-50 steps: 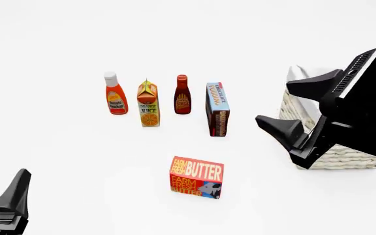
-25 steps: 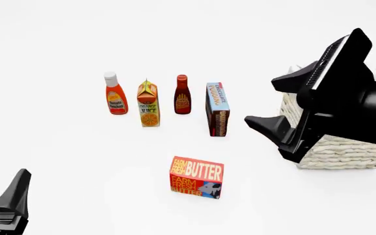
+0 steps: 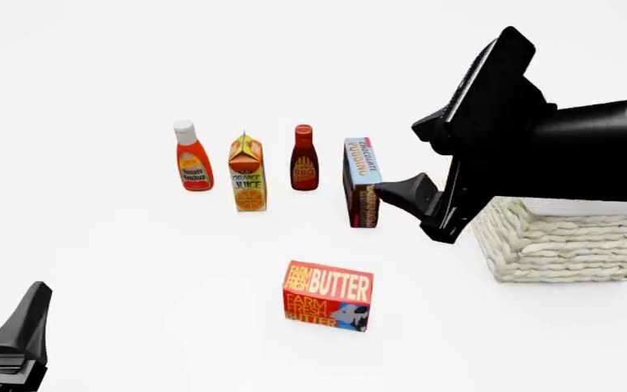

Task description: Pick the butter and place it in the basket.

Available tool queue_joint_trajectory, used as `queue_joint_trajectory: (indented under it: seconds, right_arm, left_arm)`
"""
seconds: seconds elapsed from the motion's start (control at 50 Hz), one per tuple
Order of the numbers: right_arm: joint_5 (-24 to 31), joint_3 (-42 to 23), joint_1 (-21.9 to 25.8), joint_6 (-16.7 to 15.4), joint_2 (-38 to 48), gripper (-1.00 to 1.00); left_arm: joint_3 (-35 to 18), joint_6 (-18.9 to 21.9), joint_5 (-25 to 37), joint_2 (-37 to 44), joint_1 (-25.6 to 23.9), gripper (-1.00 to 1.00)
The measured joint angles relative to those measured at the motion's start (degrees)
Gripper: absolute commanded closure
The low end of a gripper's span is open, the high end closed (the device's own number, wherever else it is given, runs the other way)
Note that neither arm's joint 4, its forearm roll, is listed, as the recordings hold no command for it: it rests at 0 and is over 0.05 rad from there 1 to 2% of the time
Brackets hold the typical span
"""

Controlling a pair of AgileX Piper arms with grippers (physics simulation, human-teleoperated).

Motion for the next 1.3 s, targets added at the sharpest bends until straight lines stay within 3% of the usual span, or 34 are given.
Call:
queue_joint_trajectory:
  seconds: [1.06, 1.3]
  right_arm:
    - [14.8, -13.9, 2.7, -5.0, 12.8, -1.0]
    - [18.6, -17.6, 4.1, -4.8, 15.4, -1.0]
  left_arm:
    - [0.0, 0.0, 0.0, 0.0, 0.0, -1.0]
    - [0.0, 0.0, 0.0, 0.0, 0.0, -1.0]
